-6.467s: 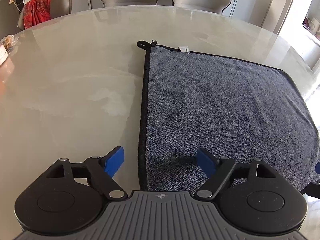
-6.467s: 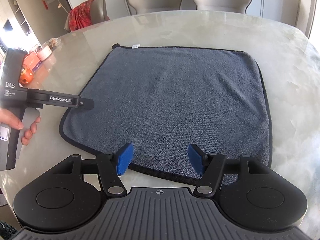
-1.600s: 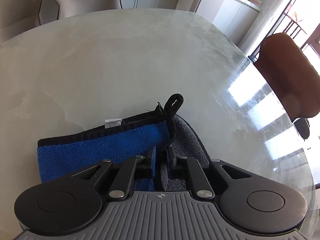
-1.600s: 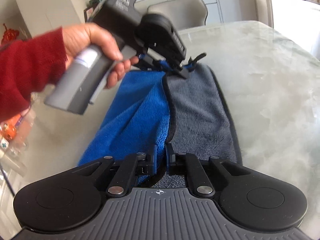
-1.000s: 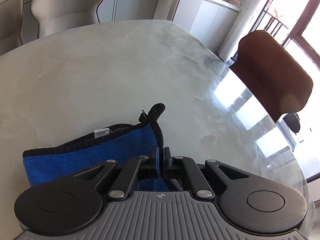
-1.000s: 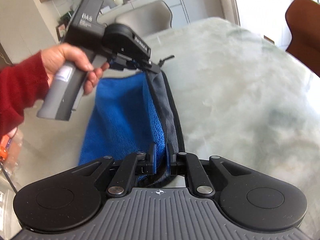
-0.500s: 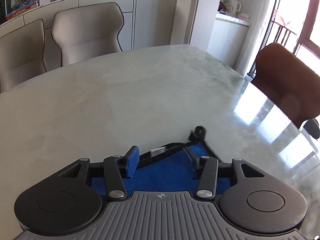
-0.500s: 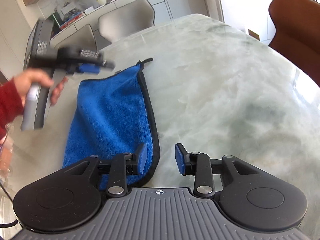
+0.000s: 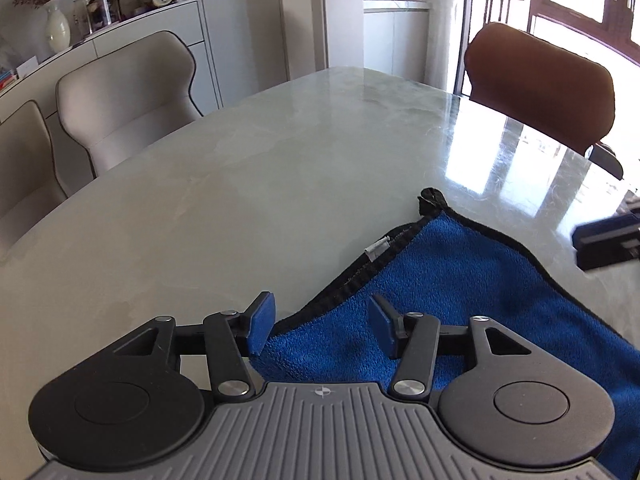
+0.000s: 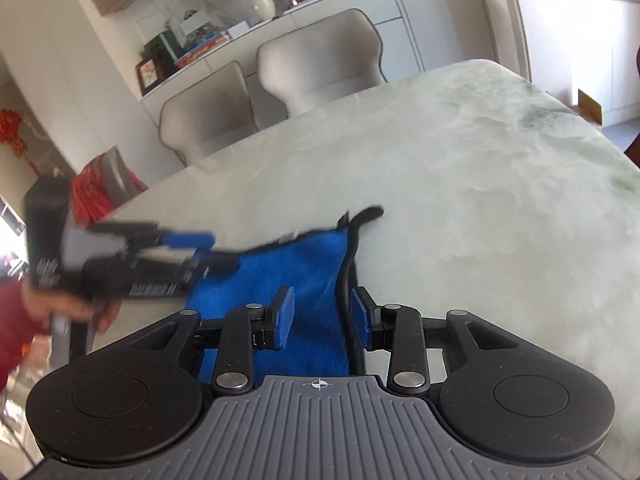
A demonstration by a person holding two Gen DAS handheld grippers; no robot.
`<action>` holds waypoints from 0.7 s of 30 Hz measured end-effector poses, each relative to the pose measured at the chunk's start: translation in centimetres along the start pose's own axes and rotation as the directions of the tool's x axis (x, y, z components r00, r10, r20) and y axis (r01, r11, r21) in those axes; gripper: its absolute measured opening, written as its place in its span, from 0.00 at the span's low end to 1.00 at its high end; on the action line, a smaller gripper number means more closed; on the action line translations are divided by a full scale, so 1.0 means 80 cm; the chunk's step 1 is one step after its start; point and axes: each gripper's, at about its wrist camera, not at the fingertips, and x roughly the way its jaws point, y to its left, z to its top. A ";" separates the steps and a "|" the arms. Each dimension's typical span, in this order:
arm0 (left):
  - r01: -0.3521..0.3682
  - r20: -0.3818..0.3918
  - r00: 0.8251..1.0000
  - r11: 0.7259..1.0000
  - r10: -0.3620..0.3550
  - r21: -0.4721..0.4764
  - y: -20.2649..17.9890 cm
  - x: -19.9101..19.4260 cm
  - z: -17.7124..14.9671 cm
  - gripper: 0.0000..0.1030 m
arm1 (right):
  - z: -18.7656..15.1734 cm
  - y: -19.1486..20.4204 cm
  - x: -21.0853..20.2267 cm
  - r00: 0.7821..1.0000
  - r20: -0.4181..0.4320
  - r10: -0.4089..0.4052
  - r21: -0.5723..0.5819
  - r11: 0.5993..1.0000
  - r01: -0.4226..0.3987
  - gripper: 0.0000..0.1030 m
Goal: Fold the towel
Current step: 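Lower the folded edge onto the towel and open both grippers, then smooth the folded blue towel flat with both grippers open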
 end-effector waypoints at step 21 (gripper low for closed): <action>0.068 -0.038 0.997 0.997 -0.069 -0.043 0.029 -0.006 -0.025 0.19 | 0.045 0.014 0.075 0.999 -0.040 0.007 -0.134 0.991 -0.012 0.05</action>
